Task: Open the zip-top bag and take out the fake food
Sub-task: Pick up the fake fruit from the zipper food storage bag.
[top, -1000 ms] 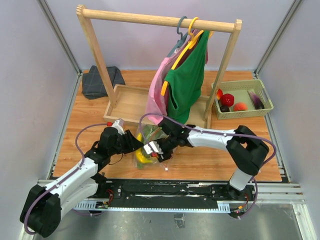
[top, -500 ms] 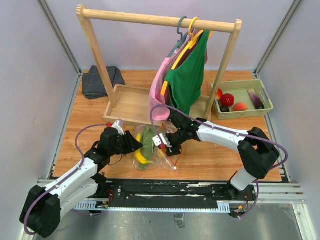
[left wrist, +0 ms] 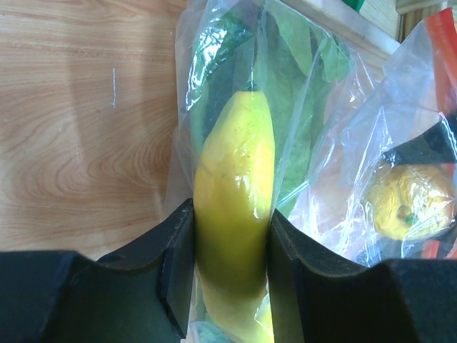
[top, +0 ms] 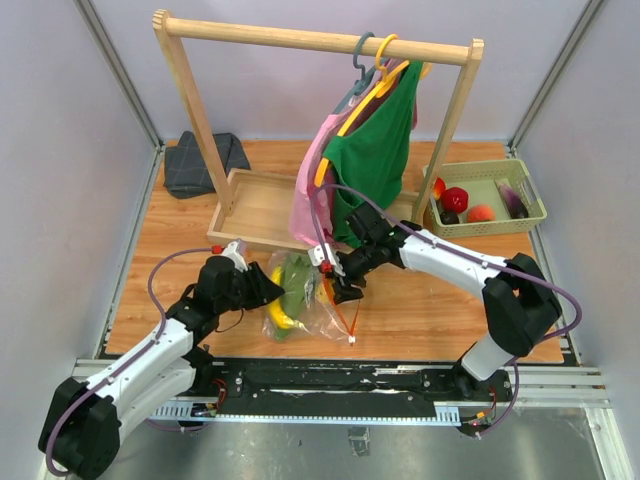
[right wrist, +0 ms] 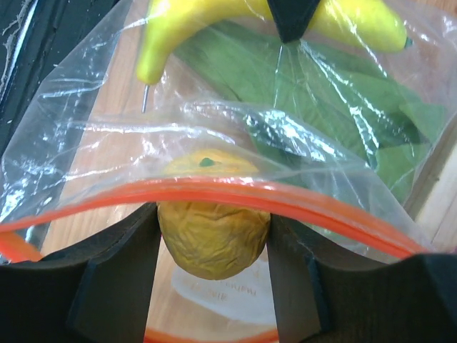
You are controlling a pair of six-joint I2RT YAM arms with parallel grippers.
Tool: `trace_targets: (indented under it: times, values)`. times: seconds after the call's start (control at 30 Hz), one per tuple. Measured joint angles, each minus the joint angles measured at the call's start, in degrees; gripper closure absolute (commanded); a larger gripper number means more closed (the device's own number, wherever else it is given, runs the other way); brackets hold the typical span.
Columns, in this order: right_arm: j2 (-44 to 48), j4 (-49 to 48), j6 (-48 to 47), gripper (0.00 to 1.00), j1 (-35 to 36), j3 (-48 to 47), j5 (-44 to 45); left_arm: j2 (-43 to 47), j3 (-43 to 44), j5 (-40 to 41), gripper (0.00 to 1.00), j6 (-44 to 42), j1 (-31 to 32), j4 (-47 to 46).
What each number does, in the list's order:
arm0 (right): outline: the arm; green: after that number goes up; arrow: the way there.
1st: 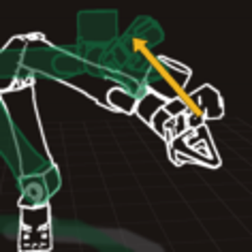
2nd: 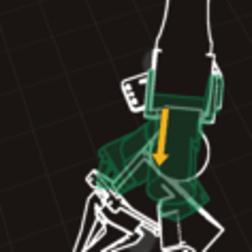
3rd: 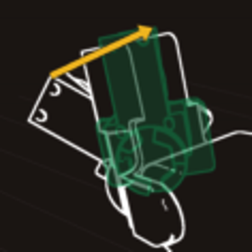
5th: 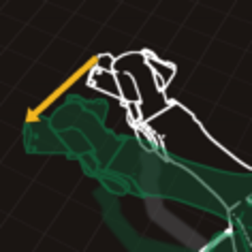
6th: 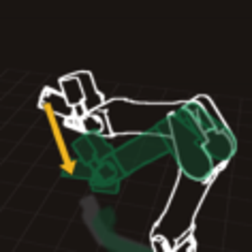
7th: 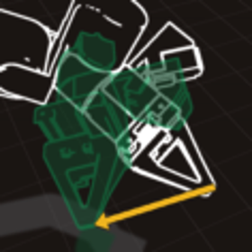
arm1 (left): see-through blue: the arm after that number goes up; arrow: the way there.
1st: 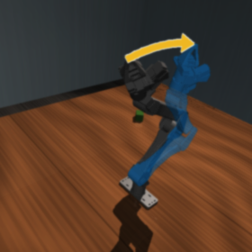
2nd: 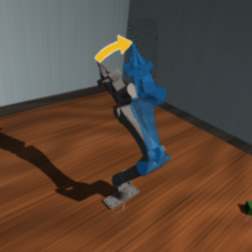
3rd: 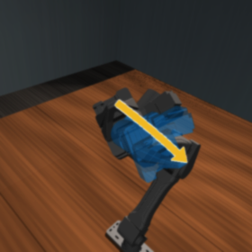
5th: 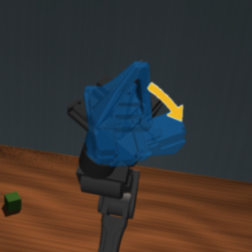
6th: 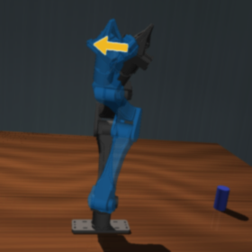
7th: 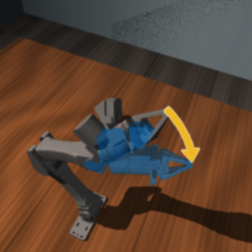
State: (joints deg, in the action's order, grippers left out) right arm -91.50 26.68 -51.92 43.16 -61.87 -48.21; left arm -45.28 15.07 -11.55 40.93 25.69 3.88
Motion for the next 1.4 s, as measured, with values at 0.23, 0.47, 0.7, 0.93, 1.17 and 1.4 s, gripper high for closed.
trace_targets:
  times: [0.23,0.47,0.7,0.93,1.17,1.4]
  values:
    - [1.53,7.37,-2.05,0.71,-0.96,-0.70,1.84,0.74,0.09,1.42,0.99,0.00,0.00,1.27]
    - [2.05,14.97,-3.65,0.71,-1.81,-5.07,4.39,1.68,1.11,3.43,0.80,-0.22,0.00,2.71]
    - [4.61,19.17,-4.90,0.71,-2.58,-5.18,4.76,5.40,1.44,5.86,0.49,-0.46,0.00,4.28]
    - [7.80,22.62,-7.26,0.69,-4.59,-5.05,4.33,11.47,1.44,8.33,0.35,-0.57,0.00,5.57]
    - [10.49,25.83,-10.08,0.68,-7.74,-5.03,2.60,14.27,1.44,9.60,0.30,-0.44,0.00,5.70]
    - [11.80,29.35,-12.96,0.68,-12.46,-4.94,1.01,15.58,1.42,9.57,0.23,-0.44,0.00,4.81]
